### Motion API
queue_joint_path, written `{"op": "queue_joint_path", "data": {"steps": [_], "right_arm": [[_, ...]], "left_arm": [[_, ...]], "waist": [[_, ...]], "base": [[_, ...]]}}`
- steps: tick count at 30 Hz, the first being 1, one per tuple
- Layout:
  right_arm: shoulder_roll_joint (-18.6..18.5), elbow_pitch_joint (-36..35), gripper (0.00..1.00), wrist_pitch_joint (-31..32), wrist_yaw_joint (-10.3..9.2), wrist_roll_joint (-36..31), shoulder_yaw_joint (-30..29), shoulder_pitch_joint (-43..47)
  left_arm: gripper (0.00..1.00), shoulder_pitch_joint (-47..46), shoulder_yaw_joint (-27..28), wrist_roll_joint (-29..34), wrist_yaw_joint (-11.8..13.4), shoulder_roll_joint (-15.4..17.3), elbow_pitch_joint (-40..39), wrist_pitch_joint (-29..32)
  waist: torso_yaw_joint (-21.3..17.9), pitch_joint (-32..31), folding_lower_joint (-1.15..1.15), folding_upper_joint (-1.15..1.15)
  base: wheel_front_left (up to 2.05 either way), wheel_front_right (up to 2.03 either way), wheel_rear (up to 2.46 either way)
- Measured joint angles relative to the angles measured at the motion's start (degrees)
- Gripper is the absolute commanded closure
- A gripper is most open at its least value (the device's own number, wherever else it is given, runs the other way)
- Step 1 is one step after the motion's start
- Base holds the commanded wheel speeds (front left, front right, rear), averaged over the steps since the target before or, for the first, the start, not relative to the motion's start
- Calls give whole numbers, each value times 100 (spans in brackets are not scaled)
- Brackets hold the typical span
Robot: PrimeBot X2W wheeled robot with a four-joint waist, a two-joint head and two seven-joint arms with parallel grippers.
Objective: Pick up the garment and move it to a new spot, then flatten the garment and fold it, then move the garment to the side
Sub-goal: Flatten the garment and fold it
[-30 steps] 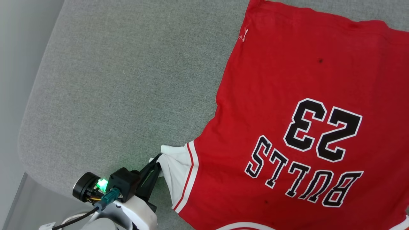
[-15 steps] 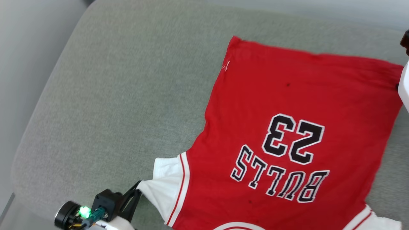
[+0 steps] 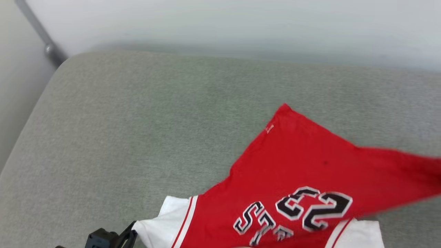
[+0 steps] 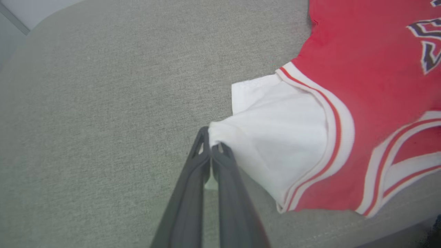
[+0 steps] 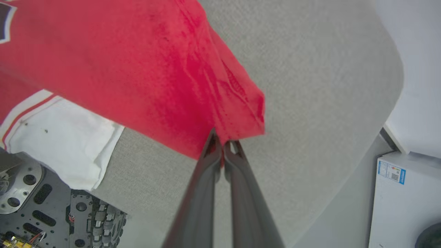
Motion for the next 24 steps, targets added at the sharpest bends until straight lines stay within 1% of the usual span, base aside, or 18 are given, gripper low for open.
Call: {"op": "queue_joint_path", "data": {"steps": [3,6,8,11,14,17,18,19,20,21,24], "right_arm": [[-197,-46,100,-234,0,198,-99,798],[-265,5,100,-471,1,370,-230,1585],[-248,76,100,-612,0,494,-328,2123],[25,339,100,-840,1,666,-478,2925],[279,534,100,-1025,0,563,-660,3561],[668,691,100,-1210,0,493,-917,4112],[766,721,82,-1239,0,406,-1010,4236],[845,749,16,-1273,0,349,-1145,4328],[922,759,2,-1302,0,296,-1294,4398],[983,743,0,-1272,0,283,-1437,4441],[1035,503,0,-1250,0,76,-1935,4475]], "left_arm": [[100,104,8,-21,69,18,-52,-15],[100,183,15,-49,129,37,-85,-21],[100,216,32,-59,162,51,-105,-46],[100,257,14,-52,154,63,-118,-62],[100,254,-7,-42,140,35,-114,-59],[100,254,-7,-38,141,36,-98,-62],[100,252,-4,-38,141,35,-96,-65],[100,248,-8,-37,140,33,-92,-67],[100,233,-12,-37,140,30,-90,-67],[100,218,-11,-37,137,27,-91,-66],[100,192,-19,-20,113,53,-87,-52]], "waist": [[-177,-93,0,0],[-323,-157,0,0],[-413,-181,0,0],[-517,-168,0,0],[-561,-132,0,0],[-597,-101,0,0],[-612,-88,0,0],[-623,-76,0,0],[-632,-68,0,0],[-640,-65,0,0],[-644,-76,0,0]], "base": [[0,0,0],[0,0,0],[0,0,0],[0,0,0],[0,0,0],[0,0,0],[0,0,0],[0,0,0],[0,0,0],[0,0,0],[0,0,0]]}}
